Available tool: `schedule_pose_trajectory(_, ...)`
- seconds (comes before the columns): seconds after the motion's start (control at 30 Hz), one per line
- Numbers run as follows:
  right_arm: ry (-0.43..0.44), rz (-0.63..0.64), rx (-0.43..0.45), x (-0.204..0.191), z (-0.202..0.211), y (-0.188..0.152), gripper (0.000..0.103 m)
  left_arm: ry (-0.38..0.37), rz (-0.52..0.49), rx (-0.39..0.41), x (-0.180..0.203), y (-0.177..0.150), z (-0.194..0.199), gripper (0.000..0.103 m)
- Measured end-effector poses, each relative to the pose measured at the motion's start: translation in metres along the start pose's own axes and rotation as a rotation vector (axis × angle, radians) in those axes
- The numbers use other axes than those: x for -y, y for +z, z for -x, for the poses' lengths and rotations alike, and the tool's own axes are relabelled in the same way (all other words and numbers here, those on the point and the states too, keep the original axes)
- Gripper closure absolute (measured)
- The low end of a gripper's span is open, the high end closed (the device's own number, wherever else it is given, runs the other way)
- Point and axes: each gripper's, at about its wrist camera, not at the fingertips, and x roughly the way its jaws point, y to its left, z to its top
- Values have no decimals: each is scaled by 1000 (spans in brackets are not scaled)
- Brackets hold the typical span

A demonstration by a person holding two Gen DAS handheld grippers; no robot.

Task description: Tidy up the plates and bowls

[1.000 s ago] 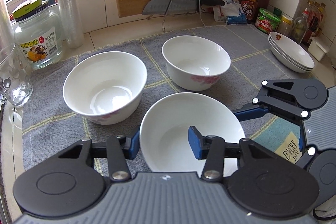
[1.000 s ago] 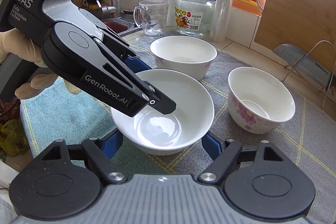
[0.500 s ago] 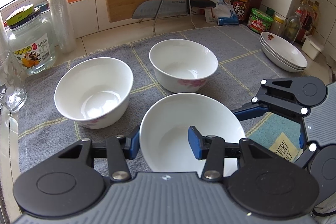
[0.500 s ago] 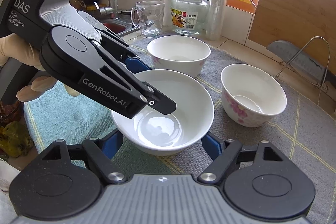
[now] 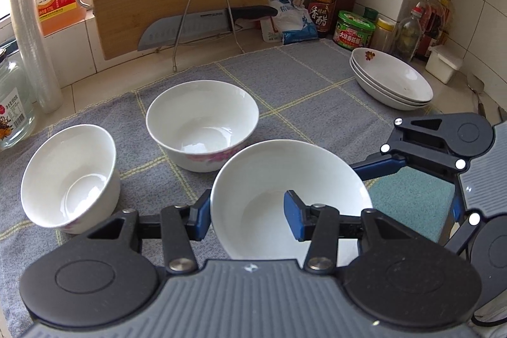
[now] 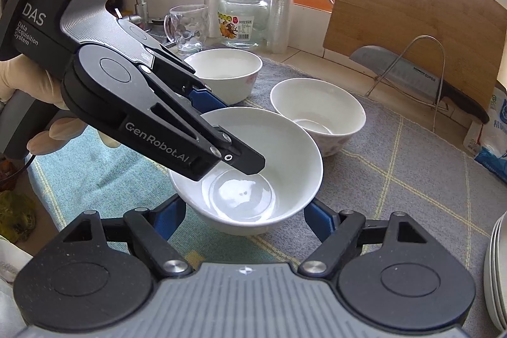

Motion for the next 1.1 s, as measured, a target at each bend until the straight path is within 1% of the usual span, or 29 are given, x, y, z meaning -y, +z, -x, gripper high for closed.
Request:
schedule_pose_trajectory(0.33, -59, -40, -12, 27, 22, -19, 18, -53, -40, 4, 36, 17, -21, 57)
schedule_pose_trajectory(0.57, -79, -64, -26, 43, 30, -31, 18, -81, -63, -4, 51, 24, -34, 57)
schedule_pose_trajectory(0.83, -85, -77, -46, 55, 32, -38, 18, -97, -66, -18, 59, 27, -46, 57)
schedule_pose_trajectory(1.1, -72, -85, -57, 59, 27, -39, 18, -96, -55, -33, 57, 26, -52, 57)
